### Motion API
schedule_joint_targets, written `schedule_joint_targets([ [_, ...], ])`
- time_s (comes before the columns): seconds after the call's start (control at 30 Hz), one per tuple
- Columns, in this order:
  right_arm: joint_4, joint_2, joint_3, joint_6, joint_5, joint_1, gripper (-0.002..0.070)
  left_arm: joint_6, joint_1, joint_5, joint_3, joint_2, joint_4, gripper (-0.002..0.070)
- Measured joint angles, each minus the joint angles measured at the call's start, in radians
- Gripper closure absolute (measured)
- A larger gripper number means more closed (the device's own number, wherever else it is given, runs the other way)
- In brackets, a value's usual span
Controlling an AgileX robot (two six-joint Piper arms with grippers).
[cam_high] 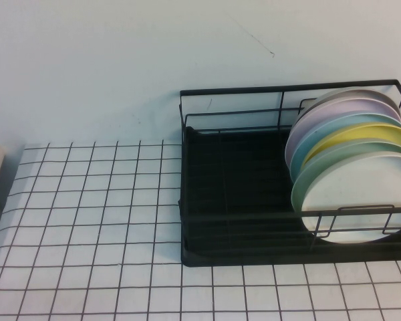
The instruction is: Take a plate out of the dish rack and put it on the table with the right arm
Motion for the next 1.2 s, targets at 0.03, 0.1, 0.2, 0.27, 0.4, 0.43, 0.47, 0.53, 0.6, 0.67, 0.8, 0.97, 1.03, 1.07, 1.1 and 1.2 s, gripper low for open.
schedule_joint_targets([
  [0.03, 0.000, 0.000, 0.000, 0.000, 0.000, 0.000, 0.0678, 0.000, 0.000, 0.000, 0.000, 0.000, 0.000, 0.0678],
  [0.1, 0.000, 0.000, 0.000, 0.000, 0.000, 0.000, 0.0678, 0.000, 0.000, 0.000, 0.000, 0.000, 0.000, 0.0678],
  [0.2, 0.021, 0.000, 0.000, 0.000, 0.000, 0.000, 0.0678, 0.000, 0.000, 0.000, 0.000, 0.000, 0.000, 0.0678],
  [0.27, 0.048, 0.000, 0.000, 0.000, 0.000, 0.000, 0.0678, 0.000, 0.000, 0.000, 0.000, 0.000, 0.000, 0.0678],
  [0.4, 0.278, 0.000, 0.000, 0.002, 0.005, 0.000, 0.0678, 0.000, 0.000, 0.000, 0.000, 0.000, 0.000, 0.0678],
  [0.43, 0.374, 0.000, 0.002, 0.014, 0.007, 0.000, 0.0678, 0.000, 0.000, 0.000, 0.000, 0.000, 0.000, 0.0678],
  [0.47, 0.489, 0.000, 0.004, 0.023, 0.007, 0.000, 0.0678, 0.000, 0.000, 0.000, 0.000, 0.000, 0.000, 0.0678],
  [0.53, 0.734, 0.000, 0.008, 0.035, 0.009, 0.000, 0.0678, 0.000, 0.000, 0.000, 0.000, 0.000, 0.000, 0.0678],
  [0.6, 0.904, 0.000, 0.008, 0.035, 0.003, 0.000, 0.0678, 0.000, 0.000, 0.000, 0.000, 0.000, 0.000, 0.0678],
  [0.67, 0.986, 0.000, 0.008, 0.028, -0.013, 0.000, 0.0678, 0.000, 0.000, 0.000, 0.000, 0.000, 0.000, 0.0678],
  [0.8, 0.992, 0.000, 0.008, -0.053, -0.028, 0.000, 0.0678, 0.000, 0.000, 0.000, 0.000, 0.000, 0.000, 0.0678],
  [0.97, 1.092, 0.000, 0.008, -0.132, 0.086, 0.000, 0.0678, 0.000, 0.000, 0.000, 0.000, 0.000, 0.000, 0.0678],
  [1.03, 1.145, 0.000, -0.010, -0.186, 0.192, 0.000, 0.0678, 0.000, 0.000, 0.000, 0.000, 0.000, 0.000, 0.0678],
  [1.07, 1.166, 0.005, -0.036, -0.232, 0.238, 0.000, 0.0678, 0.000, 0.000, 0.000, 0.000, 0.000, 0.000, 0.0678],
  [1.1, 1.181, 0.016, -0.073, -0.287, 0.266, 0.000, 0.0678, 0.000, 0.000, 0.000, 0.000, 0.000, 0.000, 0.0678],
  [1.2, 1.168, 0.114, -0.220, -0.500, 0.332, 0.000, 0.0678, 0.000, 0.000, 0.000, 0.000, 0.000, 0.000, 0.0678],
])
